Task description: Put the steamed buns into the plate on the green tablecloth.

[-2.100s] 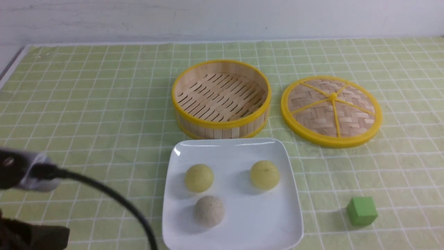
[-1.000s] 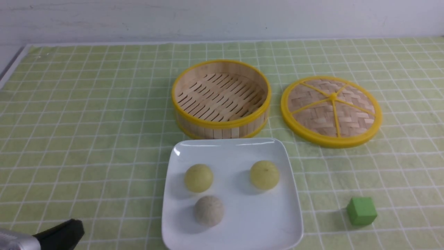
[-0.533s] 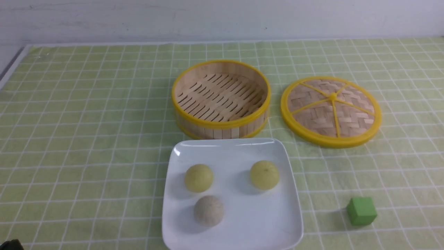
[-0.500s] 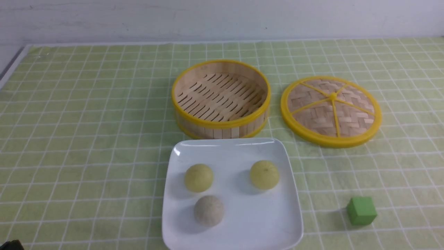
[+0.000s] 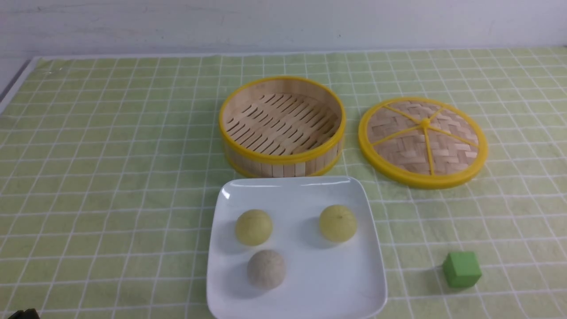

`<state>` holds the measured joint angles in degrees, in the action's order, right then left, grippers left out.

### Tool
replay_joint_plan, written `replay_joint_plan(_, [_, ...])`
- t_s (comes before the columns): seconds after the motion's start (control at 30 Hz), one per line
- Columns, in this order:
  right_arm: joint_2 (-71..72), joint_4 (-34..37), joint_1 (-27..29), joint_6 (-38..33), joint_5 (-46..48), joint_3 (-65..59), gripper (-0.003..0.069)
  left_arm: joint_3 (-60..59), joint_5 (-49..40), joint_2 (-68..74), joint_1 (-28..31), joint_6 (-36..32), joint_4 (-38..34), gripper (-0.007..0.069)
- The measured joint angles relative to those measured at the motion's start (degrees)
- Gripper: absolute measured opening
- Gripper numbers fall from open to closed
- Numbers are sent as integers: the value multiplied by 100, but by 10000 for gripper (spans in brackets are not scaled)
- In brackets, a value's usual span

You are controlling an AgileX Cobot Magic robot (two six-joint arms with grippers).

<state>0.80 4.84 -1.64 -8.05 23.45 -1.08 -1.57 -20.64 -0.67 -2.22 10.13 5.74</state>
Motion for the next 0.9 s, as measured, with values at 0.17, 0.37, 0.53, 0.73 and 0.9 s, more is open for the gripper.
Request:
replay_joint_plan(0.17, [0,0,0,0,0,0,124,3,-18,0,0,0,7,90])
replay_joint_plan(0.37, [0,-5,0,0,0,0,132,3,-18,0,0,0,12,94])
replay_joint_plan(0.53, [0,-5,0,0,0,0,138,3,-20,0,0,0,18,101])
replay_joint_plan(0.73, [0,-5,0,0,0,0,147,3,-25,0,0,0,25,108])
replay_joint_plan(0.9, [0,-5,0,0,0,0,152,3,-25,0,0,0,25,108])
